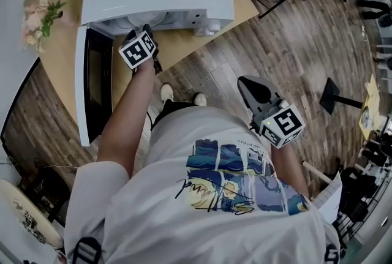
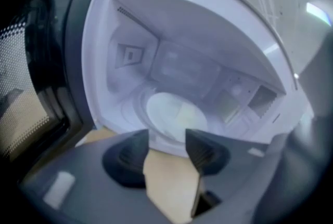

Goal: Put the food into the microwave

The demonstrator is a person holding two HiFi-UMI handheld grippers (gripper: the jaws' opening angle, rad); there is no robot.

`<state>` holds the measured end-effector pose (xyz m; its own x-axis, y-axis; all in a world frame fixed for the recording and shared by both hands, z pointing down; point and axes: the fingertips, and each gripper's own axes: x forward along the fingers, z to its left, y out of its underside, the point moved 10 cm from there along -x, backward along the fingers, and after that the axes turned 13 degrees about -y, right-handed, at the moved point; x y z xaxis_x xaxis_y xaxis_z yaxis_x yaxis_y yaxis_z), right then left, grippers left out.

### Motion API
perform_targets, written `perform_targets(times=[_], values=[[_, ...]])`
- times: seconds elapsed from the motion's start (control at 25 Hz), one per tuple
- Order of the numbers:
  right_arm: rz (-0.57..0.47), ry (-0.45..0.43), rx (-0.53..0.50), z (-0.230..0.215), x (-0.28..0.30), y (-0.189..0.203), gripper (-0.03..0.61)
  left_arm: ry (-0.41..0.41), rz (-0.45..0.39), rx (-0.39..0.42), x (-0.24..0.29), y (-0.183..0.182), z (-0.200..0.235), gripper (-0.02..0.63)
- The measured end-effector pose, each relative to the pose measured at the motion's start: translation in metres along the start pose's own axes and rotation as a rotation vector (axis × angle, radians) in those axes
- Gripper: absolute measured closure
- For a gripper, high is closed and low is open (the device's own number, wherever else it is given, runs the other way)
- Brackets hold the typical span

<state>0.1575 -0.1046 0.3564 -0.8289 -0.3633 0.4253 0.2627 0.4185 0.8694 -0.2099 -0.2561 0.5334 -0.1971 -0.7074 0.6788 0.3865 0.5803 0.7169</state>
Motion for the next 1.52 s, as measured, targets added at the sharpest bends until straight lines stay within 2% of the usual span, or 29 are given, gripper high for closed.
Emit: perform_targets(times=[0.28,0.48,0.72,0.88,1.08,1.52], values=[[-0.021,-0.048,-0.015,-0.007,-0.004,0.001,0.571,0.001,-0.022,0.033,-0.028,0.004,0.001,0.402],[-0.030,-0.084,-0.030,-0.013,-0.009,0.004,0.571,0.047,-0.008,0.054,-0.050,0.014,-0.004,0.409],[-0.033,-0.121,-0.043,-0.021,-0.015,0.008,0.571,0.108,0.011,0.095,-0.080,0.027,-0.013,0.480],[-0.033,-0.150,-0.050,-0.026,-0.021,0.014,0.571,0.146,0.008,0.136,-0.100,0.040,-0.022,0.576],[-0.025,-0.196,-0.057,-0.032,-0.028,0.026,0.571,0.175,0.009,0.140,-0.129,0.059,-0.030,0.604],[-0.022,-0.275,-0.075,-0.032,-0.034,0.045,0.571,0.410,0.023,0.108,-0.198,0.094,-0.053,0.606]])
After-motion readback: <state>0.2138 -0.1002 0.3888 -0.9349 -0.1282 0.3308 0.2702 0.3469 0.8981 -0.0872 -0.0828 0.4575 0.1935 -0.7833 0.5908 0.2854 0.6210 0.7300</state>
